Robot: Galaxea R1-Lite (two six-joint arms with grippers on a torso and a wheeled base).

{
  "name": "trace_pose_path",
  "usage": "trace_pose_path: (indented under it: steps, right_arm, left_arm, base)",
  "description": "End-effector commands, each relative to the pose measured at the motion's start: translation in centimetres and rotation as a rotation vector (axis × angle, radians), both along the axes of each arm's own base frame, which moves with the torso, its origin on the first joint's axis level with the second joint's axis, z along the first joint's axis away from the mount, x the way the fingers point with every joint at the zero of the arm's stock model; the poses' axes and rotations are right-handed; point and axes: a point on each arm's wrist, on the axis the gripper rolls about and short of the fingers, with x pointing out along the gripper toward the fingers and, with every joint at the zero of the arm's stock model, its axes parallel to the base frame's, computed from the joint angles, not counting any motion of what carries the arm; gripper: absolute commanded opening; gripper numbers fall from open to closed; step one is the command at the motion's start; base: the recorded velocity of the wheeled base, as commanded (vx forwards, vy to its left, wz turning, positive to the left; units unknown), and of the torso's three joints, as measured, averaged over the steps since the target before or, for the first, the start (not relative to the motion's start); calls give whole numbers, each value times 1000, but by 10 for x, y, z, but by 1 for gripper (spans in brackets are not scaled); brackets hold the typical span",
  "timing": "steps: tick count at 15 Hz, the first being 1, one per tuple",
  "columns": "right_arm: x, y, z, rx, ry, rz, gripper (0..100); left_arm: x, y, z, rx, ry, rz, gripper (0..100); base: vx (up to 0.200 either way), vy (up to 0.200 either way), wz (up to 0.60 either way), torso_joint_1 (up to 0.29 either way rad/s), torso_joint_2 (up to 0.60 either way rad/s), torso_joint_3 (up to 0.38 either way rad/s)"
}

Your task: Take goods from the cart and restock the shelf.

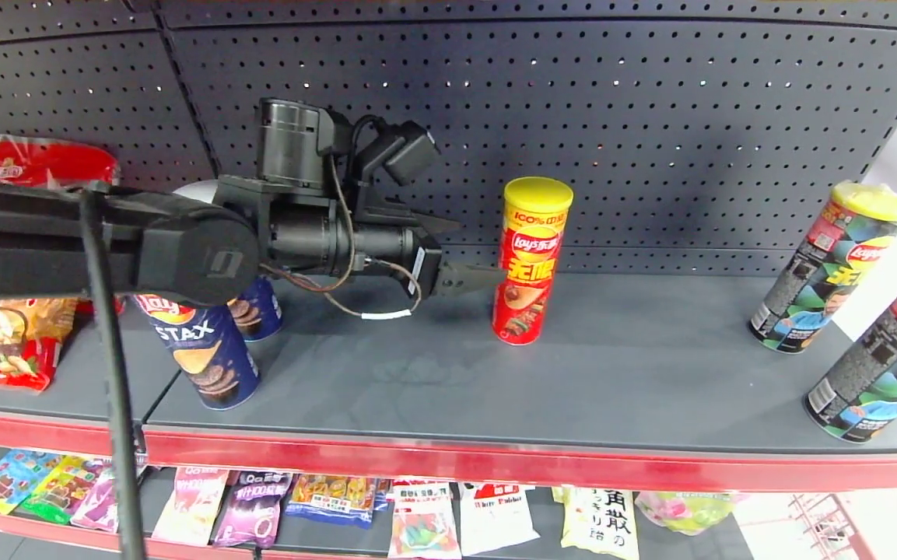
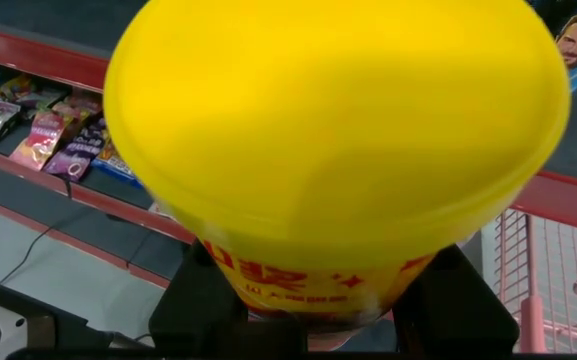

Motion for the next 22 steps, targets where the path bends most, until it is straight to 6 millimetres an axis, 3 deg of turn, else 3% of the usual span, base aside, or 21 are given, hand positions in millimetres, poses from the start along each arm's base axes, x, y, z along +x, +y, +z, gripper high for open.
trace_pose_path:
  steps: [1,6,13,18,22]
  right_arm:
    - [0,0,-1,0,1,0,0]
    - [0,0,-2,1,3,-1,0]
    - [1,0,-4,0,12,-1,0]
    - [1,0,-5,0,15,-1,0]
    - [1,0,-6,0,20,-1,0]
  left_arm:
    - [12,-12,-9,1,5,-12,100]
    - [27,-32,-7,-23,-28,-29,100]
    - [43,-49,-7,-46,-61,-39,100]
    - [41,-58,-12,-38,-3,-62,100]
    - [56,-68,-10,-65,-40,-55,100]
  base:
    - [0,0,0,0,0,0]
    - [0,0,0,0,0,0]
    - [0,0,0,0,0,0]
    - [0,0,0,0,0,0]
    - [0,0,0,0,0,0]
